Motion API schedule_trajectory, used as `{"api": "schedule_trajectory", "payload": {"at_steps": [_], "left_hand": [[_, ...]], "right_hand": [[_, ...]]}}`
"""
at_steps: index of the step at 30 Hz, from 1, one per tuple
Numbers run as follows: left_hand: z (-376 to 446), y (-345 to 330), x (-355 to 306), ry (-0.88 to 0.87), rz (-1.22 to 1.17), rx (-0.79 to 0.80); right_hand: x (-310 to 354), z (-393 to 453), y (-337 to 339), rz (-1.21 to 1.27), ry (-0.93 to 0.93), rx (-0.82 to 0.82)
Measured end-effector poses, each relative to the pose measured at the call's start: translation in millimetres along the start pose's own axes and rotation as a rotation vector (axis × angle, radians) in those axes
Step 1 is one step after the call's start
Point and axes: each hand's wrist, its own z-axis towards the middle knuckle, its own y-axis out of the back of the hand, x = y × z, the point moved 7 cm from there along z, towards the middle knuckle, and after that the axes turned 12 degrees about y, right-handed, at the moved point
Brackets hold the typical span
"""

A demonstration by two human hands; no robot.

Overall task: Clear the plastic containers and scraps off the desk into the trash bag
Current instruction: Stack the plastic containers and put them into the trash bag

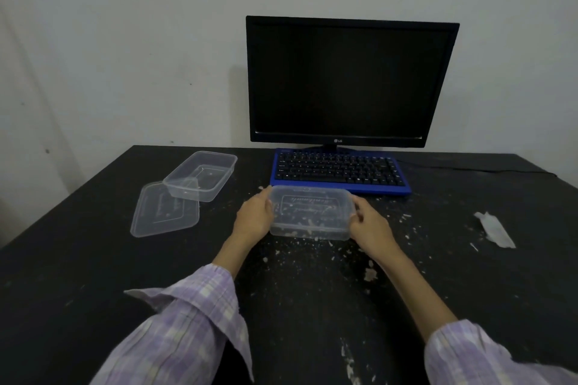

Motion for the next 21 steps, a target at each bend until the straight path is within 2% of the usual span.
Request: {"api": "schedule_trajectory", "payload": {"at_steps": [3, 8, 15, 21], "left_hand": [[6.4, -7.1, 3.9, 0.018, 0.084, 0.076], [7.7, -11.2, 3.8, -0.029, -0.006, 0.073], [8.3, -12.4, 5.5, -0.027, -0.041, 0.087], [-1.8, -9.7, -1.5, -0.013, -0.045, 0.069]], "right_hand": [[1.7, 6.8, -3.1, -0.122, -0.003, 0.084], [9.2, 10.3, -4.7, -0.303, 0.034, 0.071], [10.3, 9.6, -4.7, -0.28, 0.049, 0.032], [11.3, 6.4, -4.6, -0.244, 0.015, 0.081]]}}
